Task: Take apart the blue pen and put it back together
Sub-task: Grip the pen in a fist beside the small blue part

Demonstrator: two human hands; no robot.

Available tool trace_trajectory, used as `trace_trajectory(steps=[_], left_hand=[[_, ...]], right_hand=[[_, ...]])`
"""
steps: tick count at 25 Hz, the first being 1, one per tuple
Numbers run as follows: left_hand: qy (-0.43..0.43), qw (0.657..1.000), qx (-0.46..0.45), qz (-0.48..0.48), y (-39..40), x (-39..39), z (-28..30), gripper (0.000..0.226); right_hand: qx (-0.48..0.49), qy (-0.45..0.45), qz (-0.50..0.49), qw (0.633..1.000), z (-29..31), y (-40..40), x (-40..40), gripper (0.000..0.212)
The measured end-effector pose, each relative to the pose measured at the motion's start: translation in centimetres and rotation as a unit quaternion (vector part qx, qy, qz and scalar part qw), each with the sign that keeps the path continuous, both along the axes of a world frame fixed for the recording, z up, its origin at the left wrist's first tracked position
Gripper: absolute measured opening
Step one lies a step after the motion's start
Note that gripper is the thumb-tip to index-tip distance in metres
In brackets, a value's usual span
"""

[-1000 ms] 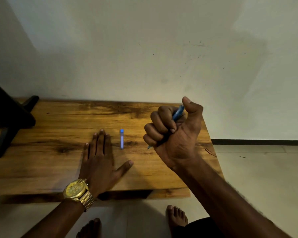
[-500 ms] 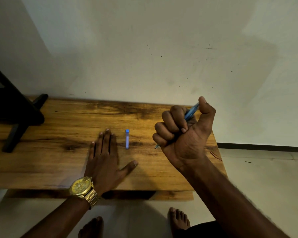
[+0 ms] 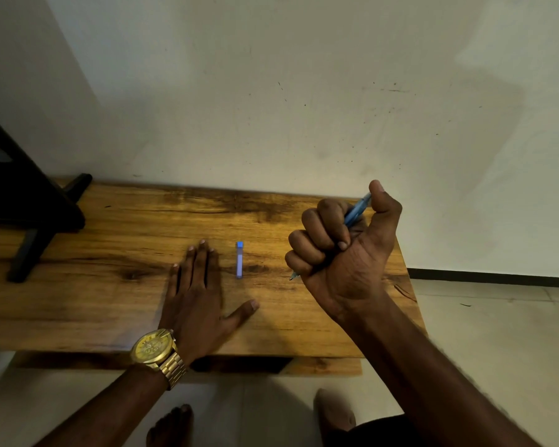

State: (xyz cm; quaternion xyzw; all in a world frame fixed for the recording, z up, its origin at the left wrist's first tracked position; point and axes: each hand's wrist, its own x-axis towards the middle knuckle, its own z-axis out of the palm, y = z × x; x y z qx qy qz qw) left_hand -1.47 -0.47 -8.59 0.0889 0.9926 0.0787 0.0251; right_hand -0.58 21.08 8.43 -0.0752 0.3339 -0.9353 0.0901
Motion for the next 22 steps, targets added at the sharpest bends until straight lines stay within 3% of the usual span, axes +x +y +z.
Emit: trace_trajectory(steps=[7,22], left_hand=[[0.007,1.0,0.003,0.0,-0.03,-0.02,-0.13,0.134],[0.009,1.0,-0.006,0.002,-0.03,-0.1,-0.33,0.135]], right_hand=[[-0.001,-0.018,0.0,1.0,-0.01,0.07,-0.06,0.074],[0.017,-0.034,-0.025,0.999,-0.19,0.15,-0.21,0.066]])
